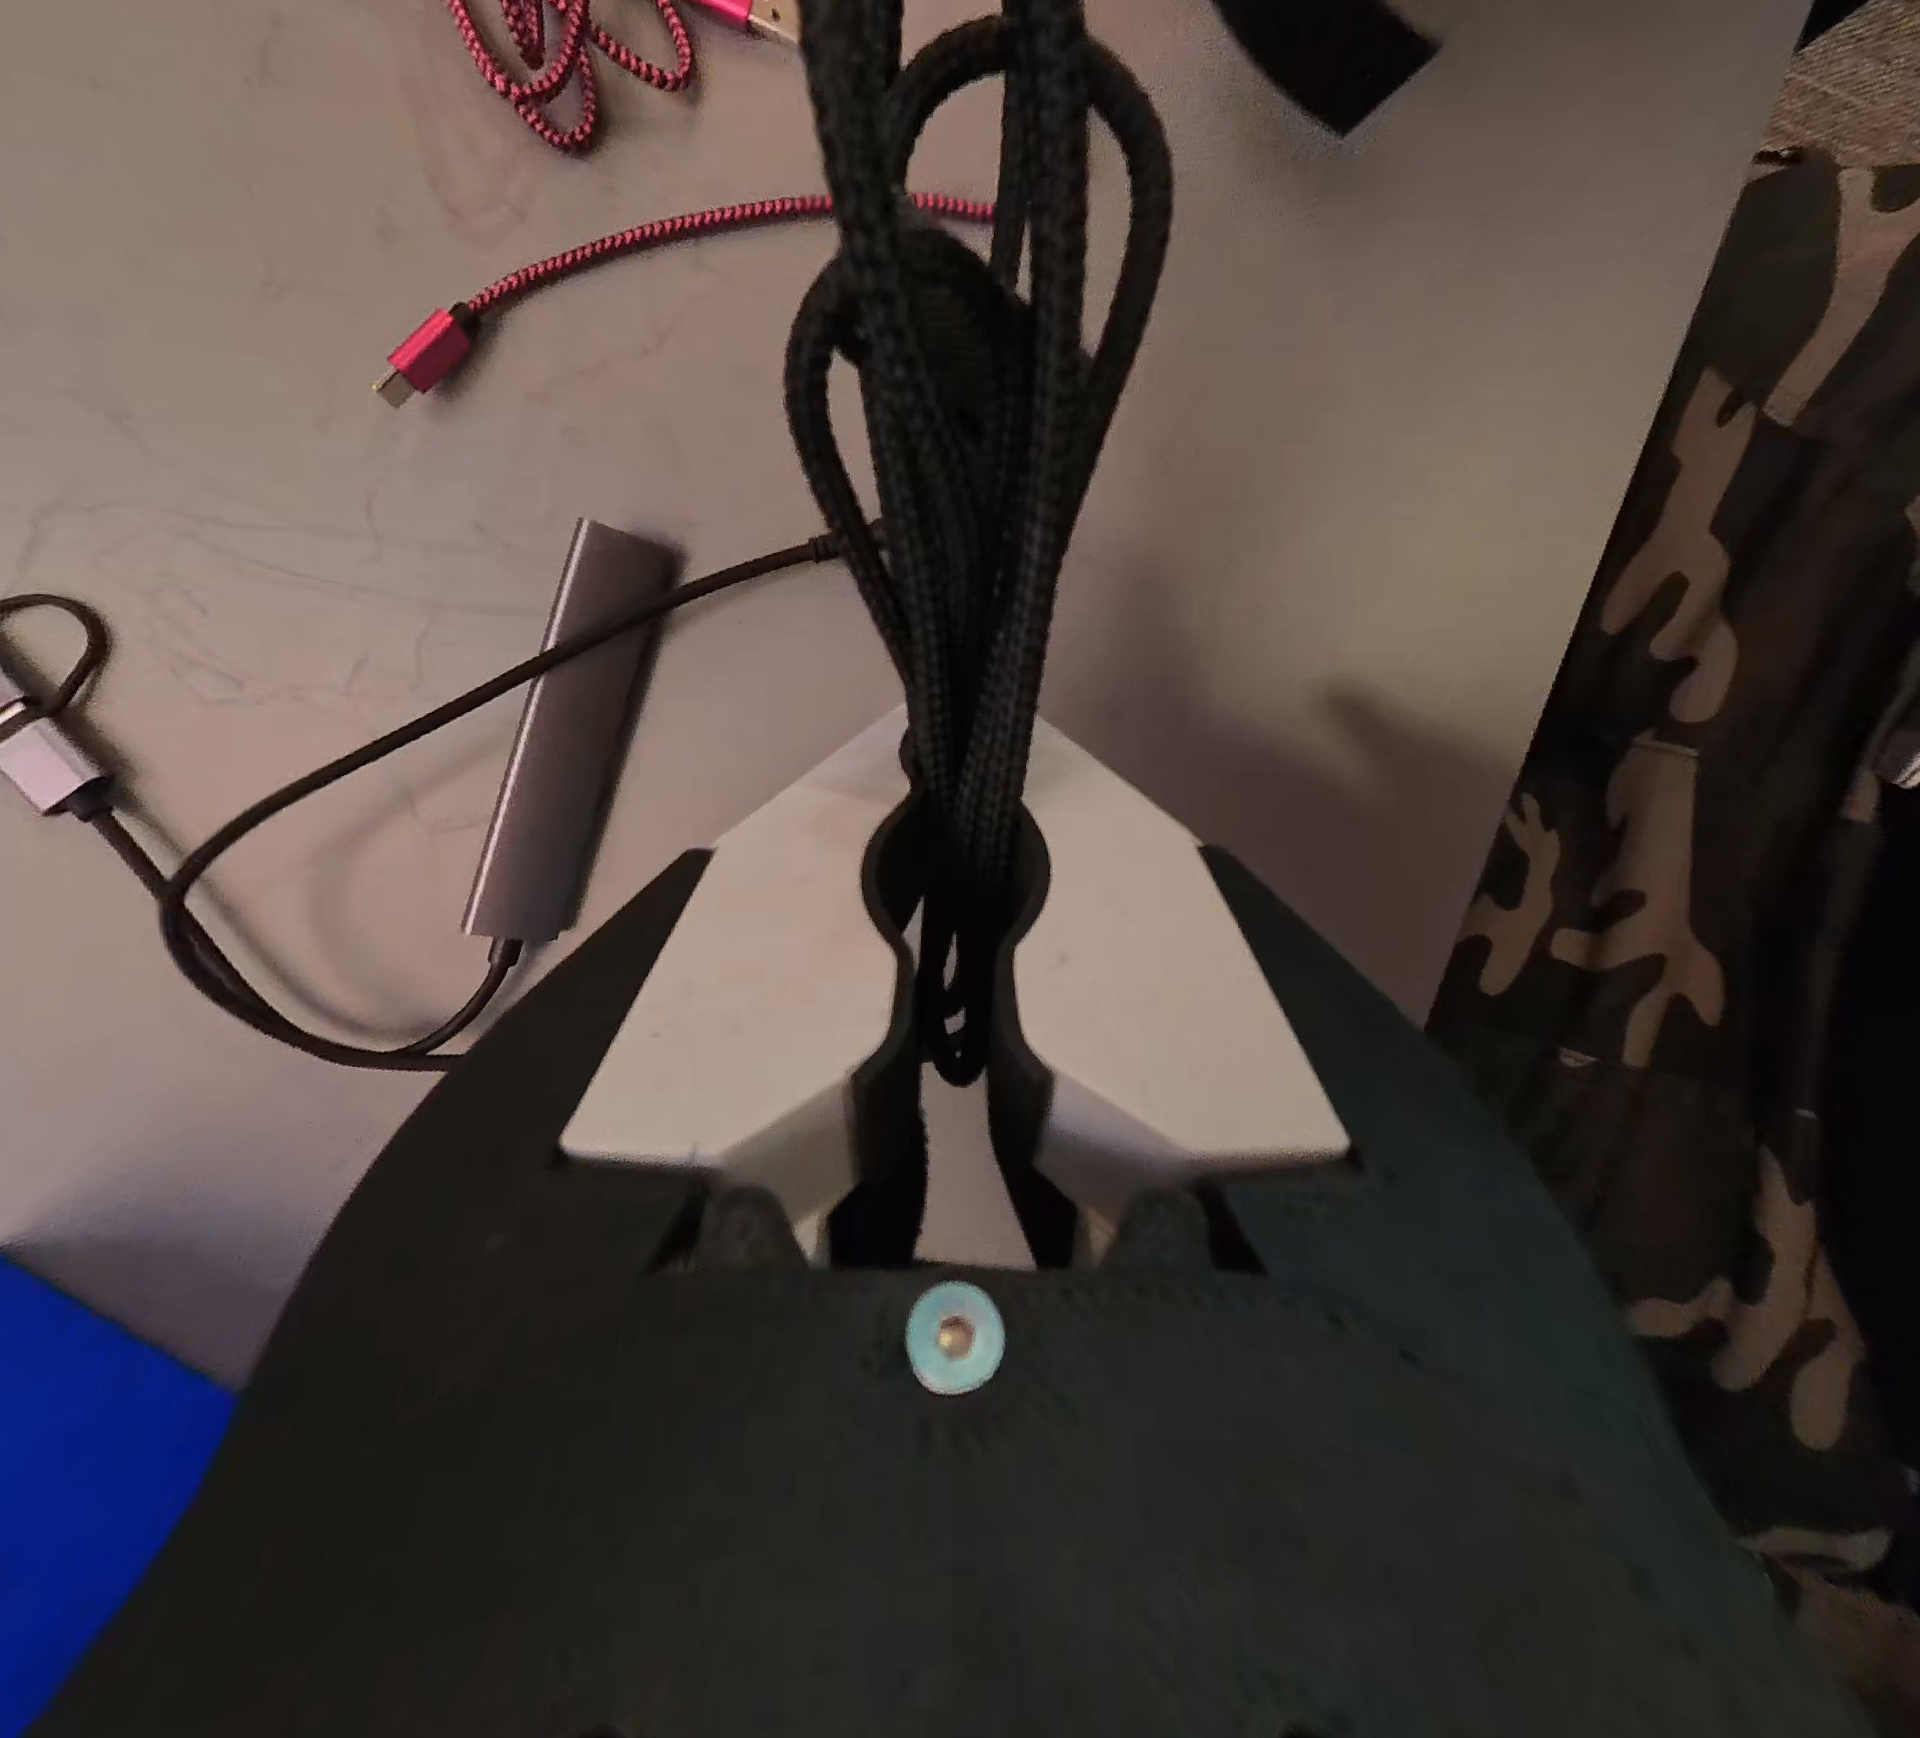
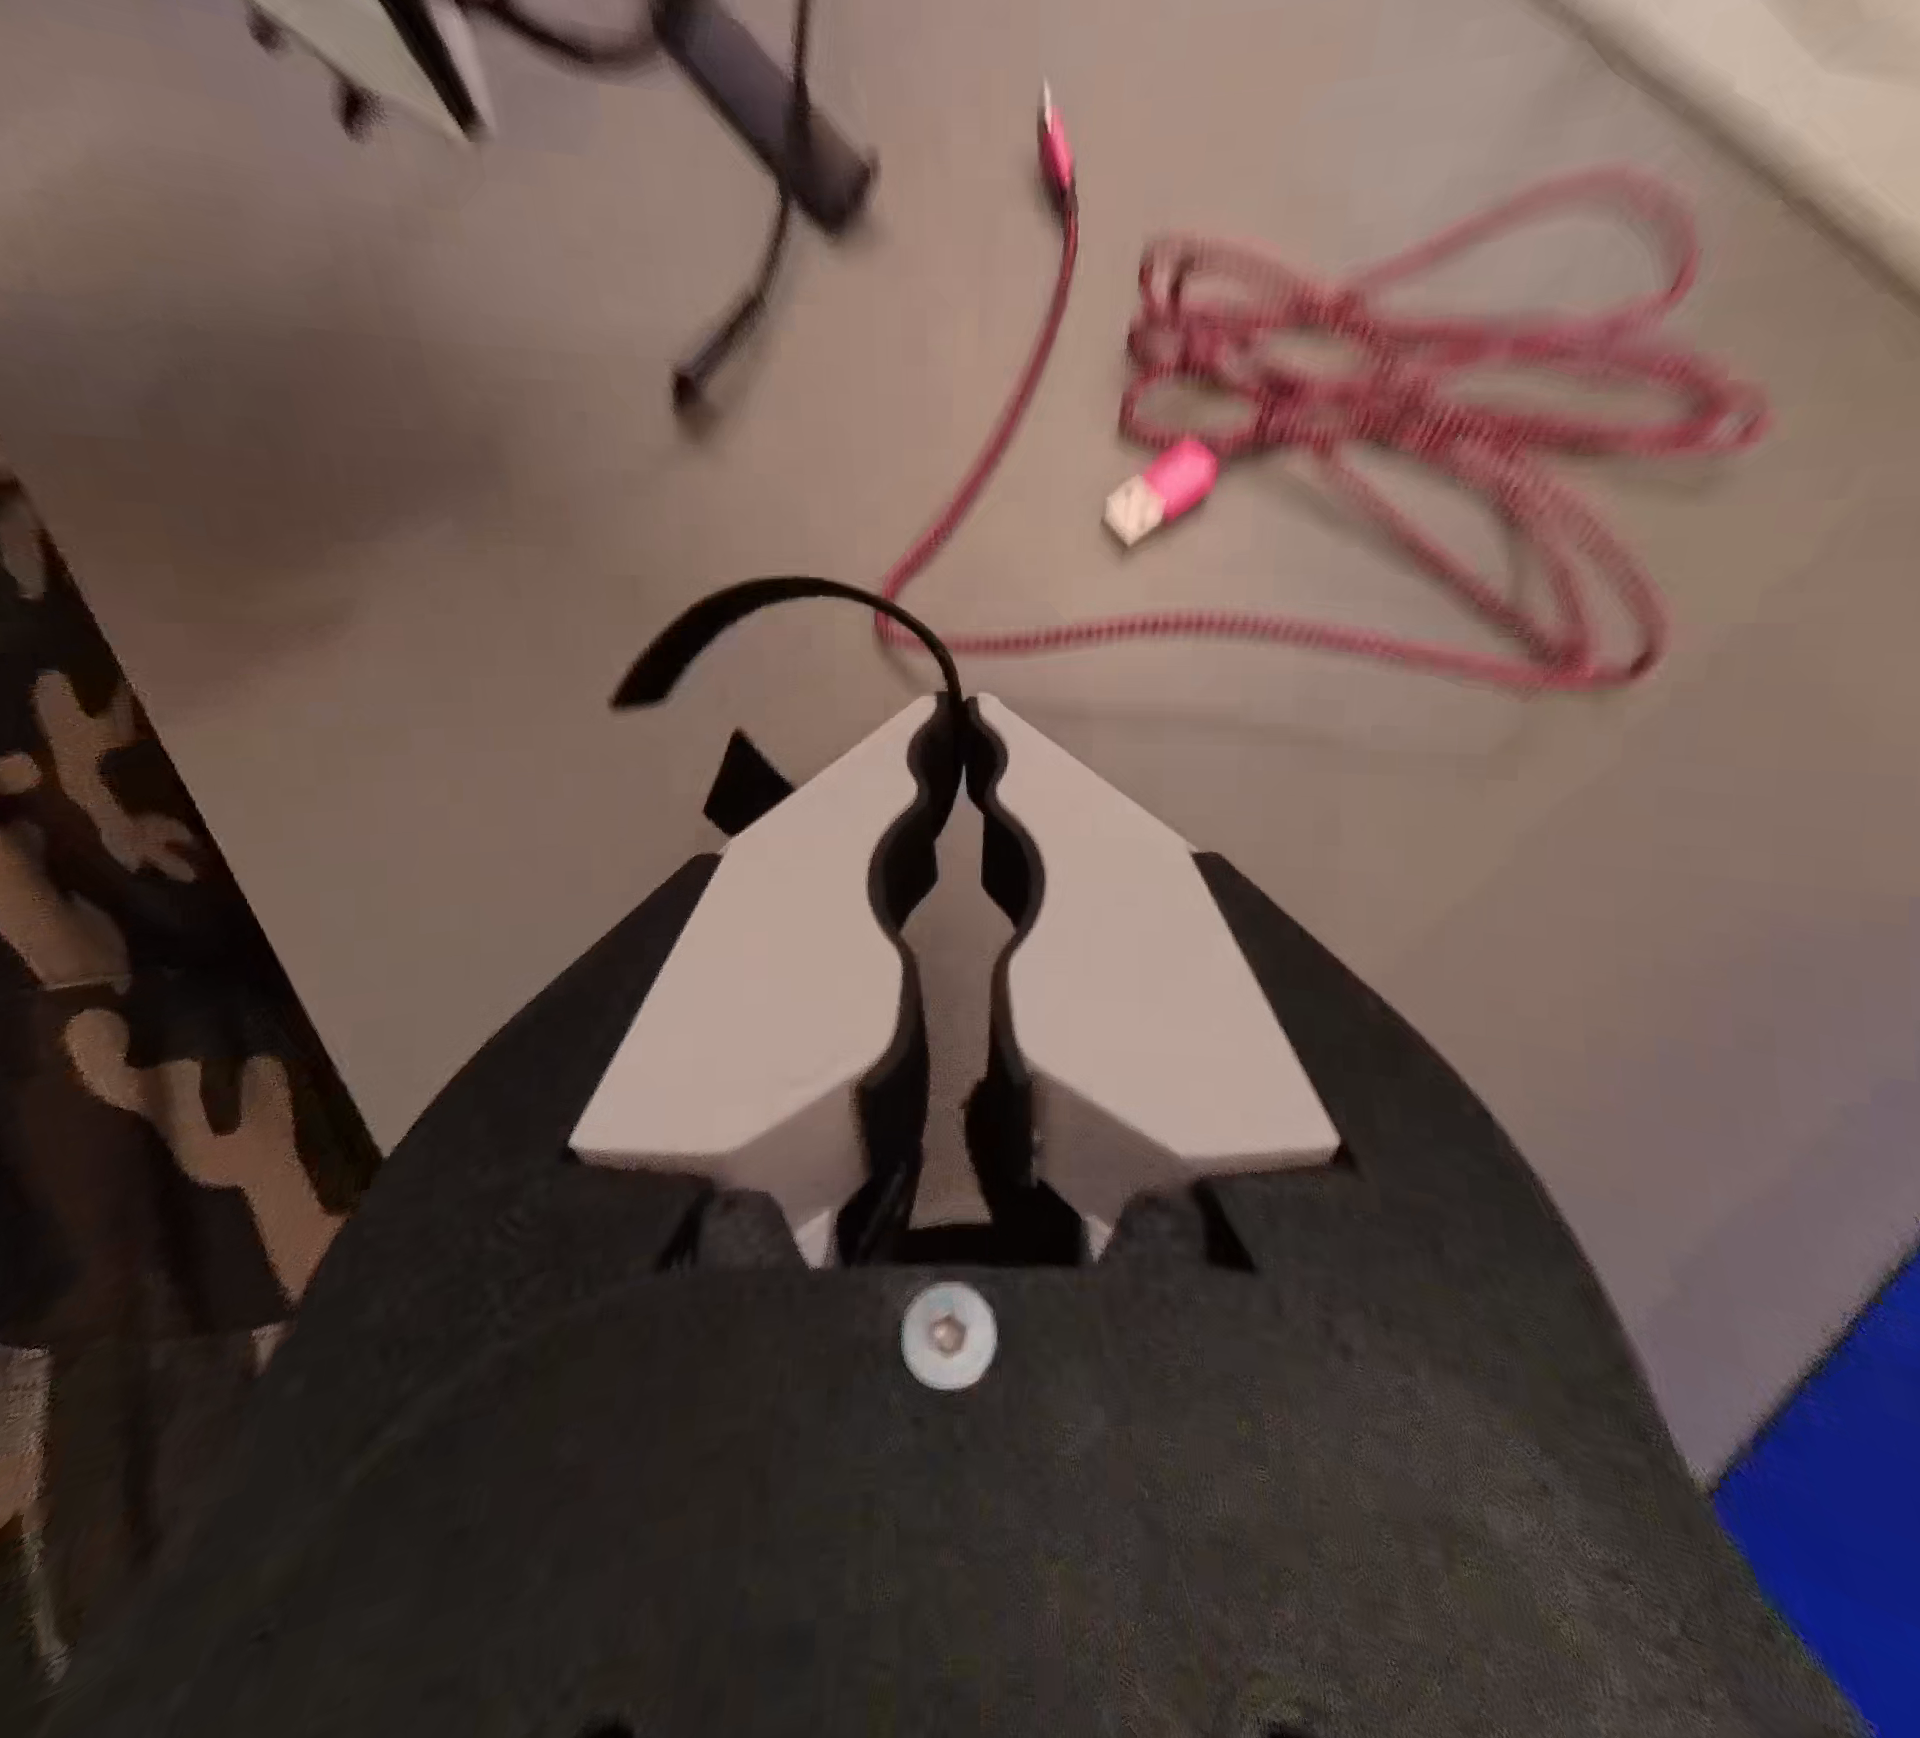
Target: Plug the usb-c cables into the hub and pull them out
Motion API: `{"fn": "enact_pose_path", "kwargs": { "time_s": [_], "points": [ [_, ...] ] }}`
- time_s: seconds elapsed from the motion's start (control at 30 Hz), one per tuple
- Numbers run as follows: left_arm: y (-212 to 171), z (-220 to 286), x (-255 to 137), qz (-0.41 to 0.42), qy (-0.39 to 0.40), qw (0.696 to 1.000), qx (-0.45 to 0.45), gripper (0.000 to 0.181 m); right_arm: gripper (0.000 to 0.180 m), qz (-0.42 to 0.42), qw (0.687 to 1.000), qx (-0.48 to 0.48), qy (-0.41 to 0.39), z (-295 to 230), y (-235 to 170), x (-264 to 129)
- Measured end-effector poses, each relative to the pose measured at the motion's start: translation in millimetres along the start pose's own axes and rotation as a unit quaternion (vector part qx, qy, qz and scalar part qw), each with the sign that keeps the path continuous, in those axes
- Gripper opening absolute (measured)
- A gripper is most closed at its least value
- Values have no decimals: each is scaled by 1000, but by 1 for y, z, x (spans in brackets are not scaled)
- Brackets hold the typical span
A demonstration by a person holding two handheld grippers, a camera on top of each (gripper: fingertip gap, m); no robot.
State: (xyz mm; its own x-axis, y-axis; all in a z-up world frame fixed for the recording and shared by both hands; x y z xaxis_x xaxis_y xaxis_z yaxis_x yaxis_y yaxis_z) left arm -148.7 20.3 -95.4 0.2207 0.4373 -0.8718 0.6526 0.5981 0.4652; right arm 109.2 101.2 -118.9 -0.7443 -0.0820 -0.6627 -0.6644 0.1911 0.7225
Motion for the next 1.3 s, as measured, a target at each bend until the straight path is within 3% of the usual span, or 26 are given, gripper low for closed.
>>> {"fn": "enact_pose_path", "kwargs": {
  "time_s": [0.17, 0.4, 0.6, 0.83, 1.0, 1.3],
  "points": [
    [4, 8, -4, 1, -19, 999, 28, 1, 0, 75, 977, -196, -35, -31, 63, -30],
    [10, 24, -14, 7, -38, 996, 79, 0, 0, 43, 916, -399, -25, -67, 125, -24],
    [15, 39, -28, 20, -21, 988, 153, 0, 0, -20, 878, -477, 39, -79, 143, -6],
    [22, 49, -45, 60, 14, 977, 205, 0, 0, -31, 843, -527, 103, -86, 154, -4],
    [28, 49, -63, 98, 45, 970, 217, 0, 0, -3, 833, -526, 171, -80, 150, -4],
    [33, 47, -76, 132, 91, 962, 223, 0, 0, 8, 821, -533, 204, -74, 148, 5]
  ]
}}
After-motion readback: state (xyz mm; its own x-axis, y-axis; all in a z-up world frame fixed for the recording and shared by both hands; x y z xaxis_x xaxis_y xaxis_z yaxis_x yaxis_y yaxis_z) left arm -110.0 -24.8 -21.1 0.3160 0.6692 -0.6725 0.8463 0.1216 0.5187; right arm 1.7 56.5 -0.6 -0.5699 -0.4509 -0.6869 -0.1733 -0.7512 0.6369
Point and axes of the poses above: each gripper's, where its closed fingertips meet, x out along the fingers, y out of its top, z = x × y across the jaws, the point moved 10 cm from there along -x, back along the fingers, and after that the axes turned 14 degrees about y, right-handed, at the moved point
